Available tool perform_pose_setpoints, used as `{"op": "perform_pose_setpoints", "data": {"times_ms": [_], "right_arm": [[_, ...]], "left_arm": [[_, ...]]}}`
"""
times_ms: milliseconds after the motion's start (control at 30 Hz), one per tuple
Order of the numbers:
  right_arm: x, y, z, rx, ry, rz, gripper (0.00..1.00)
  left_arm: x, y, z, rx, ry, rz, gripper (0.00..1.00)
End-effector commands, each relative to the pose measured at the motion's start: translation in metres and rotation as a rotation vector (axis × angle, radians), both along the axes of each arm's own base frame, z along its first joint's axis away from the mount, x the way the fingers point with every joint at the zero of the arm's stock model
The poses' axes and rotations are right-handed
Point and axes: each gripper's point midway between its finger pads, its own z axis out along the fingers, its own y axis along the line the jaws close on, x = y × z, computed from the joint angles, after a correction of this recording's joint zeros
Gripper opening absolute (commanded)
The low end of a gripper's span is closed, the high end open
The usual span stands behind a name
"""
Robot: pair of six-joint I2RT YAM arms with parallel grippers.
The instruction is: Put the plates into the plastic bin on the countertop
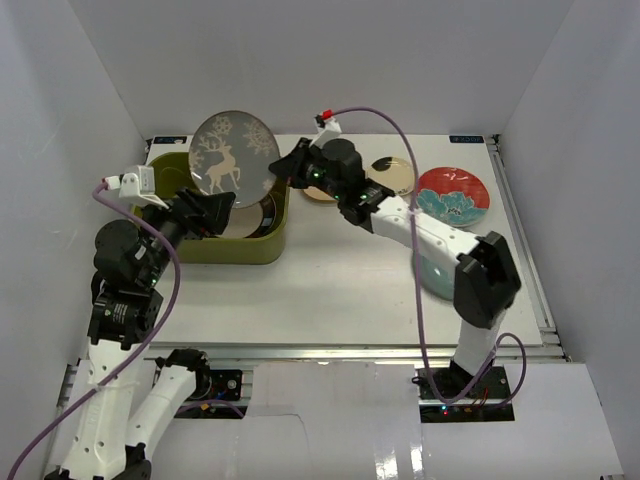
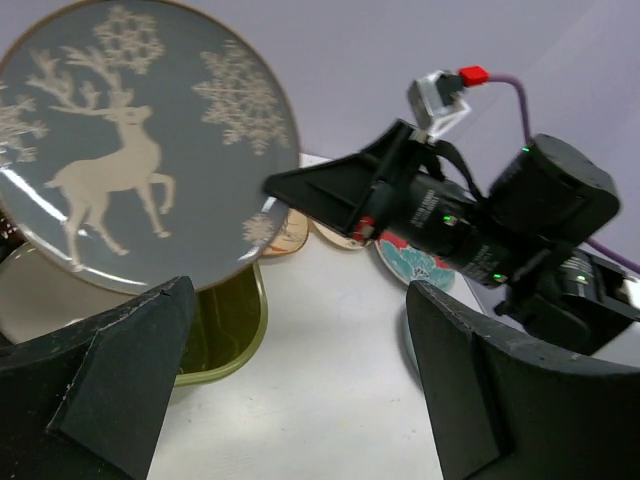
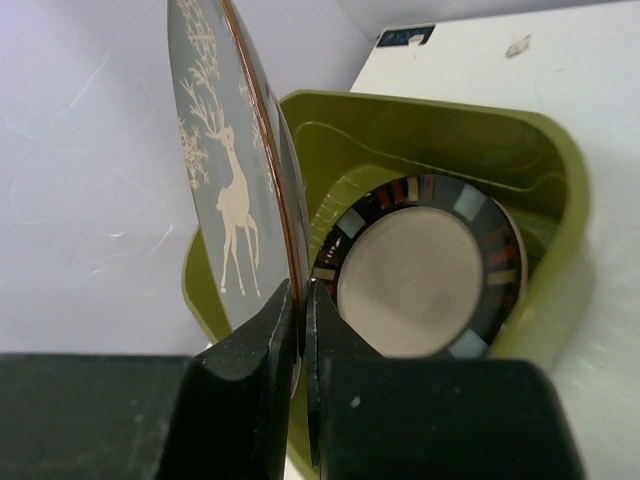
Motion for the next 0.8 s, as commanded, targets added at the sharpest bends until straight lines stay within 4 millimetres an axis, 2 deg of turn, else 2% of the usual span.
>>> {"op": "perform_pose_setpoints", "data": {"times_ms": [0, 33, 100, 233, 267, 533, 567, 633, 767], "right_arm": [[-0.002, 0.044, 0.079, 0.21, -0.117, 0.082, 0.08], [0.0, 0.055, 0.071, 0.195, -0.094, 0.092, 0.08], [0.008, 0.079, 0.069, 0.2, -0.083, 0.121, 0.08], [0.022, 0.101, 0.047, 0.176, -0.045, 0.117, 0.08], [0.025, 0.104, 0.035, 0.162, -0.027, 0.111, 0.08], [0.029, 0.105, -0.025, 0.077, 0.057, 0.091, 0.08], [0.028, 0.104, -0.041, 0.062, 0.087, 0.09, 0.08], [0.027, 0.103, -0.06, 0.042, 0.123, 0.083, 0.08], [0.026, 0.102, -0.085, -0.002, 0.164, 0.074, 0.08]], "left_arm": [[0.007, 0.009, -0.01, 0.024, 0.044, 0.055, 0.98], [0.007, 0.01, -0.009, 0.029, 0.039, 0.059, 0.98], [0.006, 0.011, -0.004, 0.033, 0.028, 0.064, 0.98], [0.007, 0.01, -0.007, 0.043, 0.032, 0.056, 0.98], [0.008, 0.009, -0.008, 0.044, 0.035, 0.051, 0.98], [0.007, 0.005, -0.018, 0.042, 0.047, 0.031, 0.98], [0.006, 0.005, -0.017, 0.04, 0.044, 0.031, 0.98], [0.006, 0.004, -0.018, 0.036, 0.047, 0.028, 0.98], [0.005, 0.001, -0.021, 0.029, 0.055, 0.012, 0.98]]}}
